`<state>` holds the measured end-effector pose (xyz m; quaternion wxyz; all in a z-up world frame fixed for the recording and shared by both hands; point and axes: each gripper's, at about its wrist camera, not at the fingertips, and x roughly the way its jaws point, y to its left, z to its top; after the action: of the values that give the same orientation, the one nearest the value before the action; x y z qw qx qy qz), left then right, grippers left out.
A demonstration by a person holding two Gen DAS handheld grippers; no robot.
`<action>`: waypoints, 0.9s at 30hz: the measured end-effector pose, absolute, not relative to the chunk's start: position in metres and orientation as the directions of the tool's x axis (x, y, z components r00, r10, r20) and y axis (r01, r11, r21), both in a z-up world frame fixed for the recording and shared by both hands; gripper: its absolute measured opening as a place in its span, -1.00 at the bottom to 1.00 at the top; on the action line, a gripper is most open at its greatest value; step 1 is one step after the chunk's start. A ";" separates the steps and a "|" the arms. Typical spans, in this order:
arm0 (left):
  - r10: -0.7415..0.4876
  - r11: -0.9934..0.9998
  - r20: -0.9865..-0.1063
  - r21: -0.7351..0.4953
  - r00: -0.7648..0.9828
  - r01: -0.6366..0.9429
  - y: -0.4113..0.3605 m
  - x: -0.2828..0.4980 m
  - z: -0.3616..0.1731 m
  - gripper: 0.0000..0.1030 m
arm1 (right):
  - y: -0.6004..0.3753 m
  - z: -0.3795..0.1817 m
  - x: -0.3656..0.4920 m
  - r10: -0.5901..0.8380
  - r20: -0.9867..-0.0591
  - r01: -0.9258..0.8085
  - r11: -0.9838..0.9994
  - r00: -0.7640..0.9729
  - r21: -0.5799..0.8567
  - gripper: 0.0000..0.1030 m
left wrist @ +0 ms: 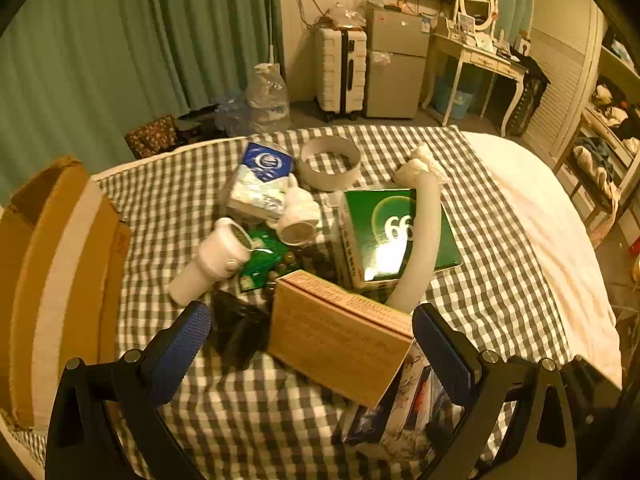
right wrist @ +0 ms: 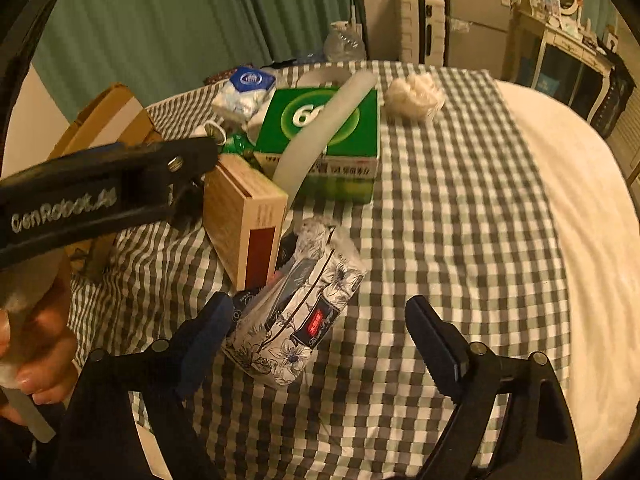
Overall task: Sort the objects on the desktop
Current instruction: 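Grasp the tan medicine box with the left tool while the right tool grasps the patterned tissue pack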
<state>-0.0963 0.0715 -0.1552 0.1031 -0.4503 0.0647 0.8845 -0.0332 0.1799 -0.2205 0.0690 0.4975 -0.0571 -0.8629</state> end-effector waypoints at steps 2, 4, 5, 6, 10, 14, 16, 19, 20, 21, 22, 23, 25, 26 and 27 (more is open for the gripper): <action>0.134 -0.970 -0.819 0.007 -0.557 -0.244 0.074 -0.101 -0.160 1.00 | 0.181 -0.226 -0.036 -0.179 -0.857 0.057 -0.983 -0.482 0.173 0.69; 0.149 -0.968 -0.830 -0.011 -0.538 -0.251 0.077 -0.104 -0.164 1.00 | 0.183 -0.233 -0.038 -0.185 -0.864 0.050 -0.982 -0.468 0.184 0.65; 0.157 -0.966 -0.833 -0.016 -0.530 -0.259 0.078 -0.107 -0.166 1.00 | 0.183 -0.235 -0.039 -0.185 -0.866 0.047 -0.982 -0.465 0.184 0.64; 0.163 -0.962 -0.840 -0.019 -0.518 -0.271 0.080 -0.108 -0.168 1.00 | 0.184 -0.238 -0.040 -0.183 -0.869 0.044 -0.982 -0.460 0.184 0.63; 0.157 -0.957 -0.876 -0.021 -0.457 -0.288 0.086 -0.115 -0.185 1.00 | 0.184 -0.244 -0.043 -0.184 -0.878 0.040 -0.982 -0.442 0.186 0.63; 0.137 -0.966 -0.904 -0.031 -0.406 -0.257 0.079 -0.121 -0.201 1.00 | 0.178 -0.247 -0.044 -0.181 -0.882 0.052 -0.983 -0.435 0.177 0.63; 0.112 -0.972 -0.913 -0.018 -0.391 -0.235 0.072 -0.122 -0.207 1.00 | 0.175 -0.248 -0.046 -0.178 -0.884 0.059 -0.984 -0.432 0.169 0.63; 0.051 -0.978 -0.917 0.035 -0.397 -0.205 0.060 -0.120 -0.213 1.00 | 0.173 -0.249 -0.047 -0.178 -0.885 0.060 -0.984 -0.430 0.169 0.63; 0.026 -0.979 -0.917 0.058 -0.399 -0.197 0.055 -0.119 -0.215 1.00 | 0.174 -0.250 -0.048 -0.180 -0.885 0.059 -0.983 -0.430 0.171 0.63; -0.005 -0.979 -0.917 0.086 -0.399 -0.185 0.049 -0.119 -0.218 1.00 | 0.174 -0.251 -0.049 -0.182 -0.885 0.057 -0.983 -0.429 0.174 0.63; -0.025 -0.979 -0.917 0.103 -0.398 -0.175 0.044 -0.118 -0.221 1.00 | 0.176 -0.253 -0.050 -0.186 -0.884 0.056 -0.982 -0.429 0.179 0.63; -0.043 -0.980 -0.919 0.115 -0.392 -0.163 0.037 -0.118 -0.225 1.00 | 0.176 -0.255 -0.052 -0.191 -0.883 0.055 -0.981 -0.429 0.186 0.63; -0.078 -0.983 -0.924 0.134 -0.374 -0.124 0.020 -0.116 -0.232 1.00 | 0.174 -0.257 -0.055 -0.197 -0.881 0.056 -0.980 -0.430 0.192 0.63; -0.084 -0.985 -0.926 0.133 -0.368 -0.111 0.014 -0.117 -0.235 1.00 | 0.171 -0.257 -0.056 -0.196 -0.881 0.056 -0.980 -0.430 0.191 0.63; -0.087 -0.988 -0.930 0.127 -0.358 -0.090 0.005 -0.117 -0.238 1.00 | 0.169 -0.258 -0.058 -0.196 -0.882 0.057 -0.980 -0.429 0.190 0.63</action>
<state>-0.1171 0.0051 -0.2383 0.0008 -0.5666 0.0781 0.8203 -0.0580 0.1693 -0.2584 0.0748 0.5292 -0.0657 -0.8426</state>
